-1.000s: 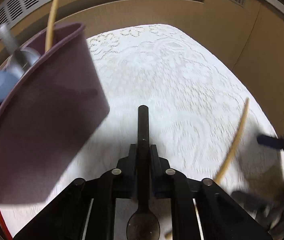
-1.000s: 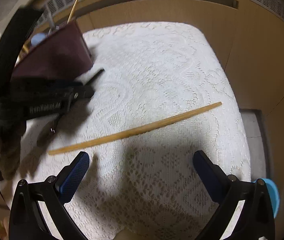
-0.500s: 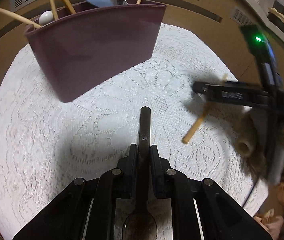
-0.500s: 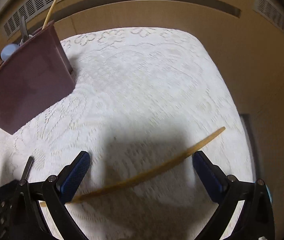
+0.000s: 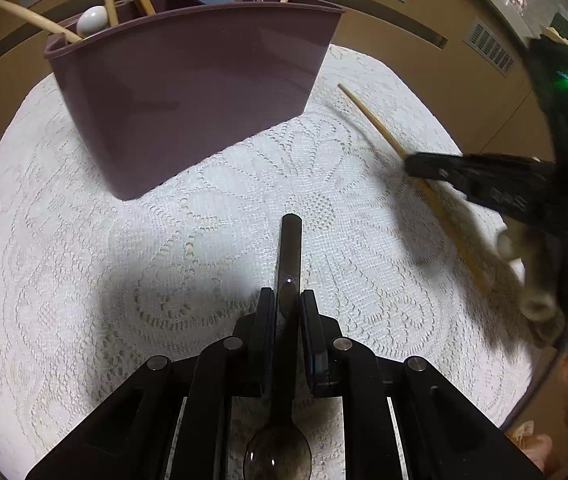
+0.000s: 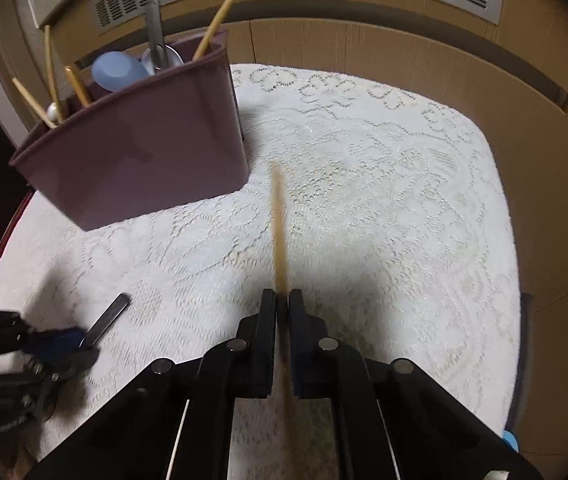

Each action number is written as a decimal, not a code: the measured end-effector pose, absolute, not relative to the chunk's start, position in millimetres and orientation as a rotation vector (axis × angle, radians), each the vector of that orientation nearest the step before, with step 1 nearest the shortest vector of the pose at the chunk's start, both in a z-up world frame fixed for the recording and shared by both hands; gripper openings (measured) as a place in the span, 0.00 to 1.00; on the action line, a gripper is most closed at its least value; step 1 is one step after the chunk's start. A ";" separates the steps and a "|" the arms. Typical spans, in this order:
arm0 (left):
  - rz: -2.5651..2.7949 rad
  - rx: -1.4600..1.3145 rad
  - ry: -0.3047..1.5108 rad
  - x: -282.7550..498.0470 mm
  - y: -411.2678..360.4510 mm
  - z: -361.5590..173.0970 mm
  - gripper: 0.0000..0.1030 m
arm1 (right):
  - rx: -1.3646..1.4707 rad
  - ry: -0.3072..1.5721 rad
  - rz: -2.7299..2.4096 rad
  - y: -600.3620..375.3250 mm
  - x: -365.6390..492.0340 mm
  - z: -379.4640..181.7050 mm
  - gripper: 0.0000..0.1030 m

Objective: Organize utensils
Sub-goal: 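Grasp the dark spoon handle with the left tool while the right tool grasps the chopstick, then lift the dark spoon and chopstick above the caddy with both tools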

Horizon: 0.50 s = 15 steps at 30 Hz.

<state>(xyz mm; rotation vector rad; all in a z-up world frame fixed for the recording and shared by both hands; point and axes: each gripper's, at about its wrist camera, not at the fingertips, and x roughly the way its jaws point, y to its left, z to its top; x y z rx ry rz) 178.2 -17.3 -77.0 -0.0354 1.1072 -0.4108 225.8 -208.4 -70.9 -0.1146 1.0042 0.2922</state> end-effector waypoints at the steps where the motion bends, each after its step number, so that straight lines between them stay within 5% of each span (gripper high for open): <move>1: -0.412 -0.030 1.115 181.7 -19.3 -76.4 0.14 | -0.115 1.007 0.301 -204.1 217.9 -68.9 0.05; 15: -0.387 0.144 1.074 191.4 -51.3 -73.4 0.12 | 0.011 0.941 0.384 -219.5 180.1 -49.6 0.06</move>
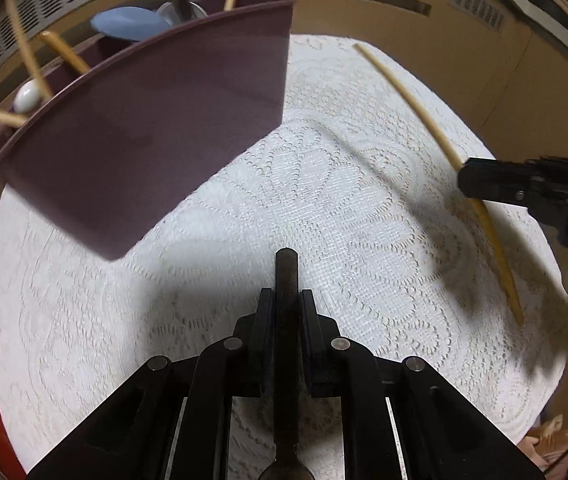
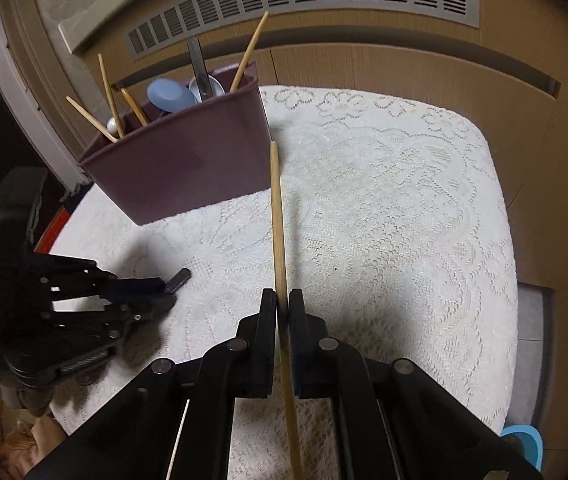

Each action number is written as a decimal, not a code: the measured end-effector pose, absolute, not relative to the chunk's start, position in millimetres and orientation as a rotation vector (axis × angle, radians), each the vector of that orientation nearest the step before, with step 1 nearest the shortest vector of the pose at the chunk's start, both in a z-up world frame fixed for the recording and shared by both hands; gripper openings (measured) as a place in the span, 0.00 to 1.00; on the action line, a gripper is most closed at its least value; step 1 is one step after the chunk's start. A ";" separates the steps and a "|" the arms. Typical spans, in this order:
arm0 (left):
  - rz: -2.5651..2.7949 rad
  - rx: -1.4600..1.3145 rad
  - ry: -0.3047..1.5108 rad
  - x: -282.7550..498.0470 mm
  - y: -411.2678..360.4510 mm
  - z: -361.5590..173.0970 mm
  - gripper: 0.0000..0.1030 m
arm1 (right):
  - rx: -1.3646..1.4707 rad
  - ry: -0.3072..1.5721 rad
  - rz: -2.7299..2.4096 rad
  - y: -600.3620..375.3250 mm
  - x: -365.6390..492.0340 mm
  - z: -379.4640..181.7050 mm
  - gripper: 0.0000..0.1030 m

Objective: Organize utensils
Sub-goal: 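Lift the dark spoon and chopstick above the caddy with both tools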

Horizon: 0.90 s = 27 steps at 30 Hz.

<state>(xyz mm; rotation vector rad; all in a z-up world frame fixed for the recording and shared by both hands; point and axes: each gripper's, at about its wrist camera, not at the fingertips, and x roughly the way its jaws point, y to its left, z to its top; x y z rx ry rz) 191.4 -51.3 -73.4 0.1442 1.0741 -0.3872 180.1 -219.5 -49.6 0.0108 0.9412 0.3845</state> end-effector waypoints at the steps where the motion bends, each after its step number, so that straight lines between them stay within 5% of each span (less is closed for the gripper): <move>1: -0.380 0.107 1.060 185.2 -46.9 -71.6 0.12 | 0.014 0.929 0.387 -220.5 175.2 -47.2 0.06; 15: -0.336 -0.011 0.604 72.2 -8.4 66.7 0.12 | 0.033 0.749 0.450 -230.2 111.3 9.7 0.07; 27: -0.317 -0.092 0.230 89.1 9.4 202.8 0.12 | 0.010 0.356 0.487 -213.4 93.1 163.6 0.06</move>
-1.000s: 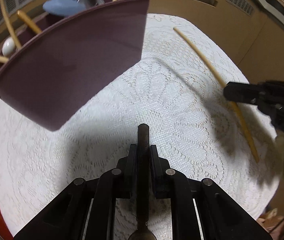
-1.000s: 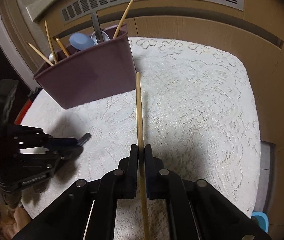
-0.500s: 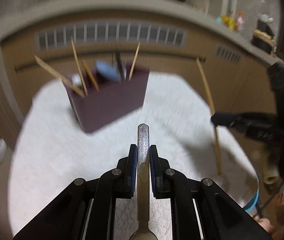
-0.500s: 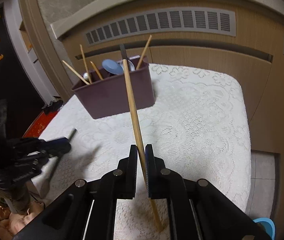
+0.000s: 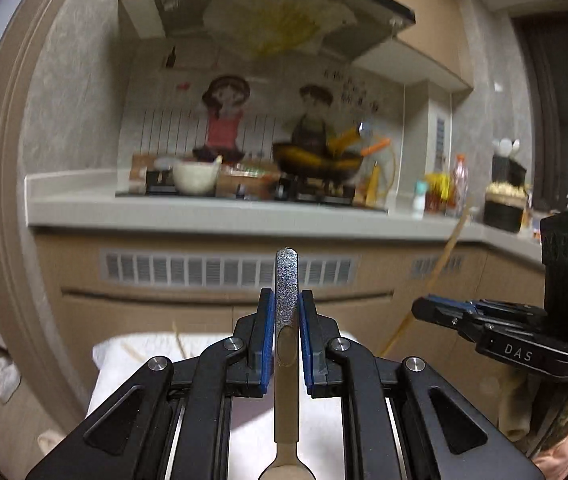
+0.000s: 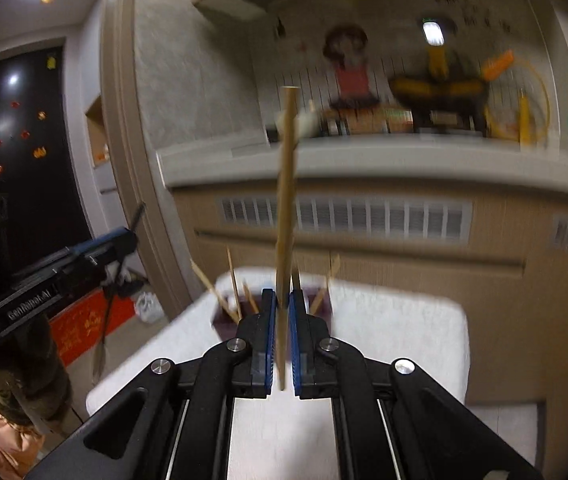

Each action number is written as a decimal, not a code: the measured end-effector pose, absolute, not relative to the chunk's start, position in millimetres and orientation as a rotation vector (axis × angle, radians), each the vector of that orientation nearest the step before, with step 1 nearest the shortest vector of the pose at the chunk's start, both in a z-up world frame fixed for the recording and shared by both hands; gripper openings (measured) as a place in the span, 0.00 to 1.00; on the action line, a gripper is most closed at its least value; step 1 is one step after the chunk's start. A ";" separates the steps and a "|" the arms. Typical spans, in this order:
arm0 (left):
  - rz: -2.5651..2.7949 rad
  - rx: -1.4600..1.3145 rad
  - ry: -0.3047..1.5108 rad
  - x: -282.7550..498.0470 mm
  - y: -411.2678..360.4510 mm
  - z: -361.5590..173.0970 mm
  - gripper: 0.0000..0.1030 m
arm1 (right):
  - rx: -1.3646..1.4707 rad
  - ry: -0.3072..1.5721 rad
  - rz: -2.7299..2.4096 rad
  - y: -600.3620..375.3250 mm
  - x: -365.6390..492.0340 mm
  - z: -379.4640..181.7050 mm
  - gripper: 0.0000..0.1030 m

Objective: Organize utensils
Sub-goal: 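Lift the dark spoon and chopstick above the caddy with both tools, then drop the dark spoon into the caddy with the left tool while the right tool drops the chopstick in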

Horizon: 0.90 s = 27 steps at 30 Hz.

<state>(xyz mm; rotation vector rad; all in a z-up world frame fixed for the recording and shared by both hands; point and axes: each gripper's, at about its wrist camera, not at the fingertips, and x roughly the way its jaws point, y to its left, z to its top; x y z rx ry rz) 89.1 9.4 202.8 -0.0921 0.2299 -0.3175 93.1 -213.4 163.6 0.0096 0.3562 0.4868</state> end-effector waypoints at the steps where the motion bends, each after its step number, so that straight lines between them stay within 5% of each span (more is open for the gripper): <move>1: -0.306 -0.094 0.216 93.6 10.8 209.2 0.12 | 0.006 0.335 0.488 -209.8 96.5 175.7 0.06; 10: -0.141 -0.105 0.013 141.0 26.5 214.4 0.12 | -0.049 0.286 0.462 -169.6 154.3 220.5 0.06; 27: -0.058 -0.229 0.217 276.7 45.2 95.4 0.12 | -0.121 0.487 0.461 -116.5 280.9 112.9 0.06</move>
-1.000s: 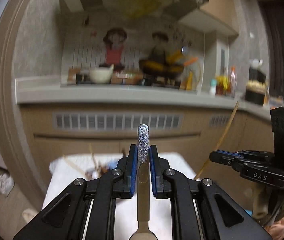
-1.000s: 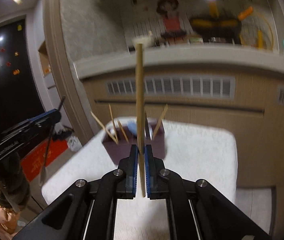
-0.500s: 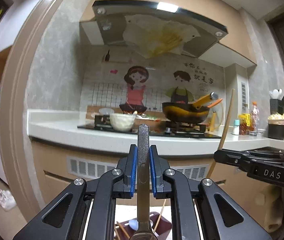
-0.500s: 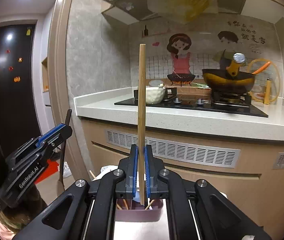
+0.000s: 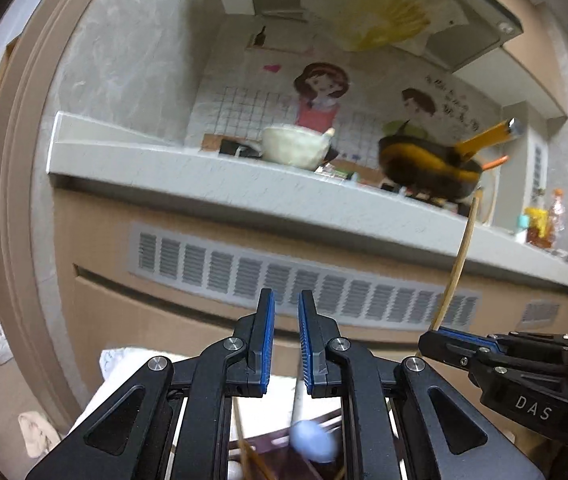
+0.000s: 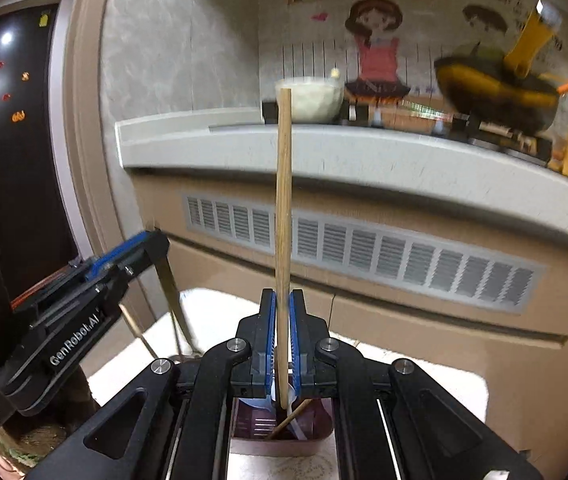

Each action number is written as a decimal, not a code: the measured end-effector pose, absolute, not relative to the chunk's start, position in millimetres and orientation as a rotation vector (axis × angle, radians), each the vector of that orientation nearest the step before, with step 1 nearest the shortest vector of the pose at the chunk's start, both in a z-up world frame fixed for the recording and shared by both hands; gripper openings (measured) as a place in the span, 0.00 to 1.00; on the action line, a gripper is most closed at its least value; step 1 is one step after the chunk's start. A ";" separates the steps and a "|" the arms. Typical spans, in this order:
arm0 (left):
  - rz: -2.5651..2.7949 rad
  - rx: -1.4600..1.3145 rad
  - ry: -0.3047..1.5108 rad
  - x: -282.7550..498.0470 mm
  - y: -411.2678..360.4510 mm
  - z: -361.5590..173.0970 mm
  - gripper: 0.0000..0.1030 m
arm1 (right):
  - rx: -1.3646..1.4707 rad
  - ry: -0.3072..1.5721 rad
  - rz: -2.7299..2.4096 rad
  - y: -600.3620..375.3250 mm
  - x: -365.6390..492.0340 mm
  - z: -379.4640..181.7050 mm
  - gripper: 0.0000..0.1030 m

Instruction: Organize utensils

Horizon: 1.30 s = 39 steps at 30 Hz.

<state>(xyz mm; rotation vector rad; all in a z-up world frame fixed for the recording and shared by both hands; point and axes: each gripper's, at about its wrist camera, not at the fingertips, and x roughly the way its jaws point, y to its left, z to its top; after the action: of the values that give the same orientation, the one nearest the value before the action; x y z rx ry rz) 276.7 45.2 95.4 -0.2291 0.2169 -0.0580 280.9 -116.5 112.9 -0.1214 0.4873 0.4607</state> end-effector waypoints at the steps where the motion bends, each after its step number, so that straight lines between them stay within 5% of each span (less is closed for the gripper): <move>1: -0.064 -0.237 0.233 279.9 46.2 89.5 0.12 | -0.119 0.504 0.465 -115.4 286.1 106.5 0.06; 16: -0.033 -0.319 0.475 241.7 52.3 23.9 0.15 | -0.094 0.747 0.540 -113.6 321.6 14.3 0.07; 21: 0.058 -0.322 0.531 202.2 51.8 10.2 0.36 | -0.060 0.798 0.560 -123.8 314.4 5.5 0.10; 22: 0.070 -0.314 0.531 195.8 50.4 8.9 0.42 | -0.064 0.792 0.549 -127.0 310.4 6.1 0.12; 26: 0.097 -0.288 0.522 160.9 38.1 11.1 0.64 | -0.047 0.751 0.522 -145.9 280.5 11.1 0.48; 31: 0.070 -0.235 0.488 118.3 13.2 17.8 0.93 | -0.055 0.695 0.474 -170.3 214.1 11.8 0.59; 35: 0.043 -0.131 0.505 91.9 -10.0 19.0 1.00 | -0.034 0.674 0.421 -189.8 166.1 8.5 0.67; 39: 0.053 -0.076 0.512 63.2 -22.9 14.1 1.00 | -0.009 0.633 0.351 -207.1 115.2 3.1 0.92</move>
<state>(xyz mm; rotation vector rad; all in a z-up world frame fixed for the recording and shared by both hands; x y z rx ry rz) 63.2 -22.9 14.1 -0.0757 0.5121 0.0525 115.2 -207.1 3.1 -0.0086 0.6326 0.3507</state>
